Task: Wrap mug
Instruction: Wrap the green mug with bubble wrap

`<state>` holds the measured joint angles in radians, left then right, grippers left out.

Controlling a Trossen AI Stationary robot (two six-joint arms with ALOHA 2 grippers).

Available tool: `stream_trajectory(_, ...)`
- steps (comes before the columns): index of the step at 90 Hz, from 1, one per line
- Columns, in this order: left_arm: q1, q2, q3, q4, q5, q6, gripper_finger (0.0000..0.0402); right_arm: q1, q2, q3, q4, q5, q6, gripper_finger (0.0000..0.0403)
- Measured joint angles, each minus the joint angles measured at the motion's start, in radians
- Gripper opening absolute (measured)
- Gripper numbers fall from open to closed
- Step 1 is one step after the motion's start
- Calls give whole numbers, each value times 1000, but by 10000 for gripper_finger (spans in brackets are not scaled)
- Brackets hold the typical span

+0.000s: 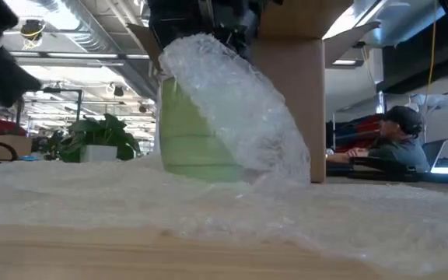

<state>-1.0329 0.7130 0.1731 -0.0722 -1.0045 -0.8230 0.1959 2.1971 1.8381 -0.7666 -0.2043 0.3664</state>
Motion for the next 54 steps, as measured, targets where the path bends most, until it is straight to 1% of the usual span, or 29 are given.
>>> stream_trajectory(7,-18,-28,-20,50,-1,15,0,0,0,0,7,-12,-5,0)
stream_trajectory(15,-19,-44,-21,57,-2,30,0,0,0,0,9,-17,-5,0)
stream_trajectory(21,-19,-47,-21,55,-4,13,0,0,0,0,12,-17,-5,0)
stream_trajectory(29,-18,-46,-21,29,-1,-58,0,0,0,0,12,-17,-5,0)
stream_trajectory(39,-18,-46,-21,-55,8,-185,4,0,0,0,12,-18,-5,0)
stream_trajectory(47,-18,-46,-21,-112,10,-278,21,0,0,0,12,-29,-5,0)
stream_trajectory(54,-18,-46,-21,-119,10,-304,43,0,0,0,12,-40,-5,0)
